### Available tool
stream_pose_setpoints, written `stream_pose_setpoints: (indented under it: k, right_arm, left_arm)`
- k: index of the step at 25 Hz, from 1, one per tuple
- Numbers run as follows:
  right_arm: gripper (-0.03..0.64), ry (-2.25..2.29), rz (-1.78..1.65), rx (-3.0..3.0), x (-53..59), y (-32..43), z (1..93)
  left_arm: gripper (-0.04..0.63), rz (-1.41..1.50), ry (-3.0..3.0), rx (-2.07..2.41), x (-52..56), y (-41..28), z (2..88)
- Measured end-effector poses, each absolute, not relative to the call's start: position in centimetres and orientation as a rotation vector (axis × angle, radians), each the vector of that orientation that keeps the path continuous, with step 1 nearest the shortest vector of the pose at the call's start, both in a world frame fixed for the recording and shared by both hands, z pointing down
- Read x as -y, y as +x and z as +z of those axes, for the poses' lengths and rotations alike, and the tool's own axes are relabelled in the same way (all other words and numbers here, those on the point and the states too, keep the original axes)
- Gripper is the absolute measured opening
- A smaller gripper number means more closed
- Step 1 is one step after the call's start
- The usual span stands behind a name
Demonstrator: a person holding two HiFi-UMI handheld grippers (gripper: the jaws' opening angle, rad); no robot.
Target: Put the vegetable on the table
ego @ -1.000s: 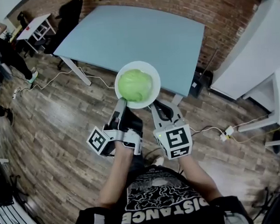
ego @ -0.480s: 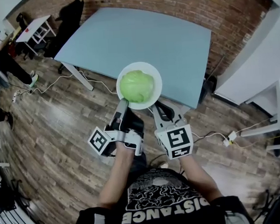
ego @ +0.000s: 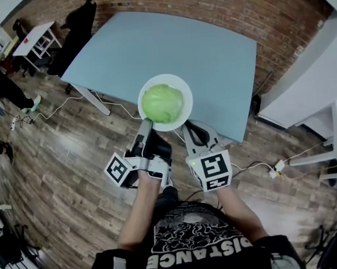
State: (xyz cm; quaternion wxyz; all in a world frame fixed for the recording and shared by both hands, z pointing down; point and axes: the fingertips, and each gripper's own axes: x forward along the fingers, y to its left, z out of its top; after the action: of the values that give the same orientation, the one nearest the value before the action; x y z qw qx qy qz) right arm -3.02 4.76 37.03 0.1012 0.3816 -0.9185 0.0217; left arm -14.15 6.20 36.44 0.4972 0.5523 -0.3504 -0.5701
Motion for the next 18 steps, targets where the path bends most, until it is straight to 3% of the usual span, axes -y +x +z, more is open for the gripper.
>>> stream_pose_setpoints:
  k: [18]
  right_arm:
    - [0.009, 1.268, 0.068, 2.628, 0.2, -8.3, 37.1]
  left_arm:
    - [0.012, -1.281, 1.359, 0.754, -0.1, -19.0, 36.8]
